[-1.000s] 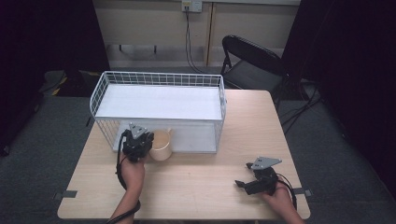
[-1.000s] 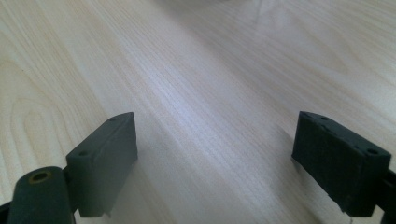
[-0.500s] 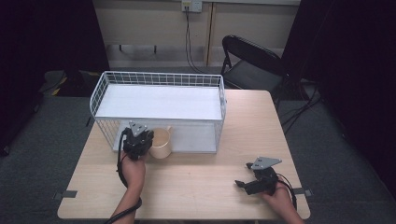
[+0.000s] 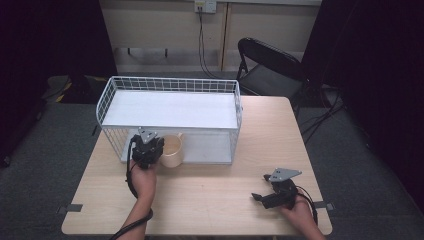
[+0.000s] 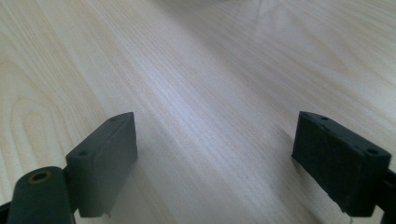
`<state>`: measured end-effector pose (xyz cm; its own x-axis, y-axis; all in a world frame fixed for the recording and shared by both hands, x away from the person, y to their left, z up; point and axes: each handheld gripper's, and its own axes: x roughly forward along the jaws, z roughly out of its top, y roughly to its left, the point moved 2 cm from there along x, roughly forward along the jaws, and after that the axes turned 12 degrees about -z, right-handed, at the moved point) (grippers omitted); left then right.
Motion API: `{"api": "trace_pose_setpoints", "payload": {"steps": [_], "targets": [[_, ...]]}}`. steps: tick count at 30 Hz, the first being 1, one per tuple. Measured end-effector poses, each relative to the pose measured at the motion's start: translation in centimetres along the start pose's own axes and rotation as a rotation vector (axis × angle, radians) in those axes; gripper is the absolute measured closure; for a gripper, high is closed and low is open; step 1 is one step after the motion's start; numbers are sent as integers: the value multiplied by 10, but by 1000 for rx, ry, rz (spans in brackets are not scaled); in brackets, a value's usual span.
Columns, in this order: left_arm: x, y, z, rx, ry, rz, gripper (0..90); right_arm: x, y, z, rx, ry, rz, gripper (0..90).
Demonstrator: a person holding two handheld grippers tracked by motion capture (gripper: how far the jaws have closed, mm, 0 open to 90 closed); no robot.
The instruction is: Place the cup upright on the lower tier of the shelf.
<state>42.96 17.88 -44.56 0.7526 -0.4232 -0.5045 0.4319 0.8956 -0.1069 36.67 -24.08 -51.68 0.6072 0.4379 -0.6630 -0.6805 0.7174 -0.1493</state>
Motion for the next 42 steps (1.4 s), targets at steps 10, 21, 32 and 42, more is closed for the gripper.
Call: {"api": "trace_pose_setpoints", "payload": {"steps": [10,21,32,42], "targets": [[1,0,0,-16,-5,3,809,0,0,0,0,1,0,132],[-1,3,-1,-51,-16,-16,695,0,0,0,0,1,0,132],[-8,3,0,-43,-19,-19,647,0,0,0,1,0,-1,132],[-20,0,6,-31,-28,-42,630,0,0,0,1,0,-1,132]]}}
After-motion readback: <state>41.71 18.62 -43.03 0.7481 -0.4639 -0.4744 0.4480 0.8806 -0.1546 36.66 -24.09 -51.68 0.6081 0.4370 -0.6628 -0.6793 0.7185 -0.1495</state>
